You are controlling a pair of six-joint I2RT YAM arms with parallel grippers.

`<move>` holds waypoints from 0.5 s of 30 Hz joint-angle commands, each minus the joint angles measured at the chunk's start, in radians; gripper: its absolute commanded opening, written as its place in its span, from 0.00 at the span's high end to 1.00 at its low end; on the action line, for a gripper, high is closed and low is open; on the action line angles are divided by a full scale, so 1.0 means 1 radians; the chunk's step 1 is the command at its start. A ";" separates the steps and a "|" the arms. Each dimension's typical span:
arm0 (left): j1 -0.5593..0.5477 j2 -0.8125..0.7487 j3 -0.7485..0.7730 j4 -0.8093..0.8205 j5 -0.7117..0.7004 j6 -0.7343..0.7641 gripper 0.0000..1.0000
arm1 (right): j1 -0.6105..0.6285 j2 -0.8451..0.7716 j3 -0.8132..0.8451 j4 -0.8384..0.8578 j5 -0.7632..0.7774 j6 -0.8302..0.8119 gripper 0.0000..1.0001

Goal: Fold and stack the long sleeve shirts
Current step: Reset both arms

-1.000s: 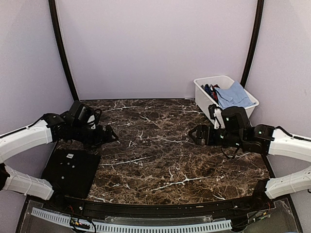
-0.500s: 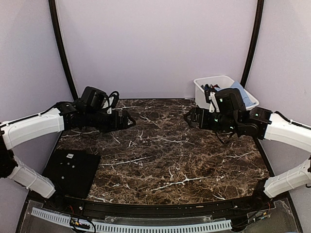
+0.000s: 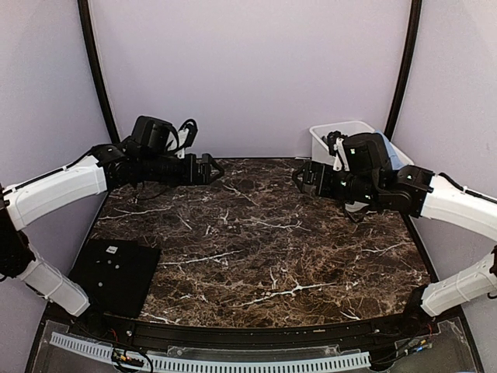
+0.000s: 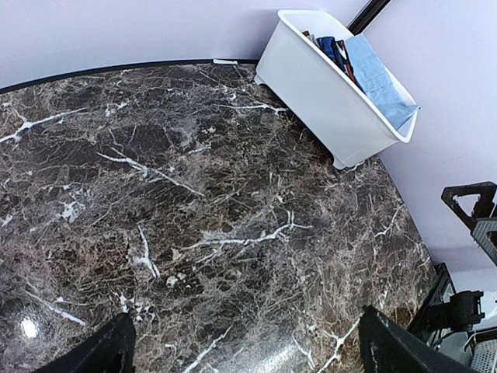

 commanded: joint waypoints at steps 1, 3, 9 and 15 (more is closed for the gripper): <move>0.000 0.029 0.061 -0.017 -0.011 0.053 0.01 | -0.005 -0.004 0.022 0.035 0.037 0.017 0.01; 0.001 0.040 0.068 -0.005 -0.008 0.060 0.01 | -0.005 -0.007 0.021 0.039 0.038 0.020 0.01; 0.022 0.062 0.075 0.025 0.021 0.059 0.01 | -0.005 -0.002 0.033 0.036 0.047 0.019 0.01; 0.024 0.060 0.061 0.038 0.012 0.034 0.01 | -0.005 -0.004 0.021 0.035 0.059 -0.006 0.01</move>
